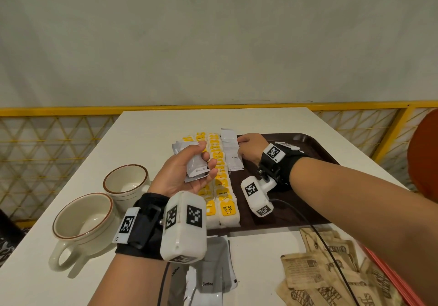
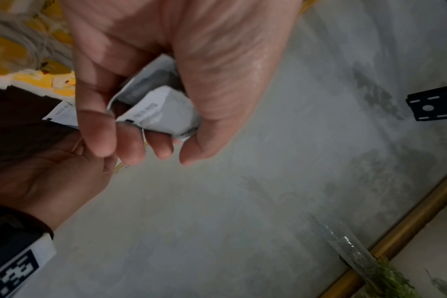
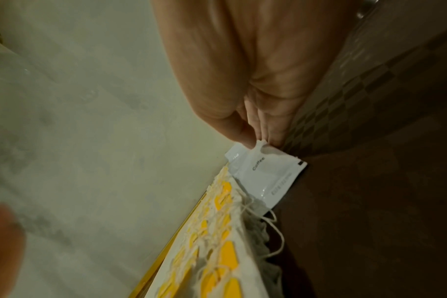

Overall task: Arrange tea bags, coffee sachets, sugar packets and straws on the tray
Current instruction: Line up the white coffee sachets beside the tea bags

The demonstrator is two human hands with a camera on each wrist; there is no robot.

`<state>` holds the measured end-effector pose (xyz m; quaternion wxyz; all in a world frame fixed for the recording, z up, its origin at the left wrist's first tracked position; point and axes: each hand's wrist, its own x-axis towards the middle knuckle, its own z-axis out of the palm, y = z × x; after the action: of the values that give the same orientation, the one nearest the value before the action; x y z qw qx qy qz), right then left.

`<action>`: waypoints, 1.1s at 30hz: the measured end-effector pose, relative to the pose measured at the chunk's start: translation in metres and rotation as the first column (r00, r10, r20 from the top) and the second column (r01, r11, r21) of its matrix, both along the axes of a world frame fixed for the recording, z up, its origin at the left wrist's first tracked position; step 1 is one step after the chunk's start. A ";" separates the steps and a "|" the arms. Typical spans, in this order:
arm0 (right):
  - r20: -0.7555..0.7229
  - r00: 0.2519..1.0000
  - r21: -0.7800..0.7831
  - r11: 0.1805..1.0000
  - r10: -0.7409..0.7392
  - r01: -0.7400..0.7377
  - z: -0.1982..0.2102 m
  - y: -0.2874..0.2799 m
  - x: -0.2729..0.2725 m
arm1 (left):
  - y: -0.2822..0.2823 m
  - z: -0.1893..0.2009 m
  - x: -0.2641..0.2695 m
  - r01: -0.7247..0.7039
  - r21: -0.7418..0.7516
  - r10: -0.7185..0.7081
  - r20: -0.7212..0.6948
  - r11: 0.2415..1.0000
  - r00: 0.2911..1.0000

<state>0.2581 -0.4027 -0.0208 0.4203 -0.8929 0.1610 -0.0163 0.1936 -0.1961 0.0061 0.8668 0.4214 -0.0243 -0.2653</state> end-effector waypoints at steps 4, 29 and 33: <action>-0.015 1.000 -0.026 1.000 -0.016 0.015 0.005 0.002 -0.005 | 0.001 -0.001 0.001 0.007 -0.001 -0.007 -0.007 1.000 1.000; 0.039 0.999 -0.065 0.998 0.003 -0.001 -0.008 -0.003 0.012 | 0.000 -0.001 0.000 0.022 0.006 -0.022 -0.014 1.000 1.000; 0.001 1.000 -0.018 1.000 -0.023 0.023 -0.010 -0.011 0.007 | 0.000 -0.002 0.000 0.030 0.009 -0.030 -0.009 1.000 1.000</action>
<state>0.2649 -0.4138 -0.0304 0.4121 -0.8947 0.1708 -0.0231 0.1937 -0.1962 0.0045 0.8609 0.4239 -0.0257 -0.2802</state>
